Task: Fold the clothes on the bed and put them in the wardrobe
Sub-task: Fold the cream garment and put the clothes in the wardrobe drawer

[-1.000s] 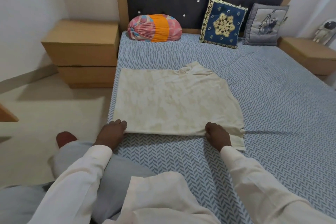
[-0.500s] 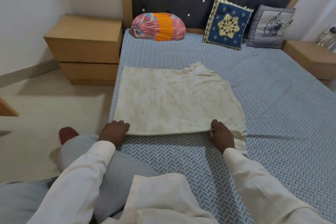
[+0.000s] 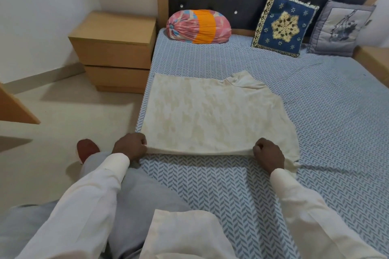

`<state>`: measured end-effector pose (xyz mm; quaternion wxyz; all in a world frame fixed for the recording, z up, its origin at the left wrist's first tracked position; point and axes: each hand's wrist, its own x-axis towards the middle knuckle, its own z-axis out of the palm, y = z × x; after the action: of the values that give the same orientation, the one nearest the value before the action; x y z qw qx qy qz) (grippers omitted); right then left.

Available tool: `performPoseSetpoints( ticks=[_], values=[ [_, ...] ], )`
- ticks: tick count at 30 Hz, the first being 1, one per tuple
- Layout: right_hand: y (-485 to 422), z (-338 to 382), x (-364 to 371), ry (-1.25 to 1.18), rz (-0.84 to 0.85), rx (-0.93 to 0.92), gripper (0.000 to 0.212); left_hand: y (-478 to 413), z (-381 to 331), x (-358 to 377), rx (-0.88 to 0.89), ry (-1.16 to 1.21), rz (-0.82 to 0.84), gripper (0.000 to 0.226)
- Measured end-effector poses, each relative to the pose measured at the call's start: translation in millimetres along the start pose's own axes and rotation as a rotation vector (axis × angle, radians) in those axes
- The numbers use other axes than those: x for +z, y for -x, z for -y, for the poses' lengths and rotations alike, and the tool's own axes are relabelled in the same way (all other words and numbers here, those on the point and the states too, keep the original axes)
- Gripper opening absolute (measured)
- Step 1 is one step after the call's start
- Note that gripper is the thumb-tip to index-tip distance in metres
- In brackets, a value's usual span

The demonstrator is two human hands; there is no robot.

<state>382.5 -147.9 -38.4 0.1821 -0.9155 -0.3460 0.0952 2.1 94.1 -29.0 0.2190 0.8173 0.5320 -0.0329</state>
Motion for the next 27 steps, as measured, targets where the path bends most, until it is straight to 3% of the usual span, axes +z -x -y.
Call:
performPoseSetpoints(
  ticks=[3, 8, 14, 21, 27],
  values=[
    [-28, 10, -4, -0.115, -0.067, 0.029, 0.004, -25, 1, -11, -0.072, 0.348, -0.129, 0.014],
    [-85, 26, -2, -0.112, -0.079, 0.085, 0.007, -76, -16, -21, -0.113, 0.553, -0.195, 0.027],
    [-131, 34, 8, -0.008, -0.059, 0.117, 0.011, -120, -36, -26, -0.132, 0.607, -0.241, 0.042],
    [-155, 37, 21, 0.028, 0.002, 0.092, 0.013, -152, -33, -18, -0.202, 0.509, -0.27, 0.04],
    [-150, 29, 24, -0.14, -0.017, 0.042, 0.021, -152, -42, -10, -0.253, 0.355, -0.416, 0.036]
  ],
)
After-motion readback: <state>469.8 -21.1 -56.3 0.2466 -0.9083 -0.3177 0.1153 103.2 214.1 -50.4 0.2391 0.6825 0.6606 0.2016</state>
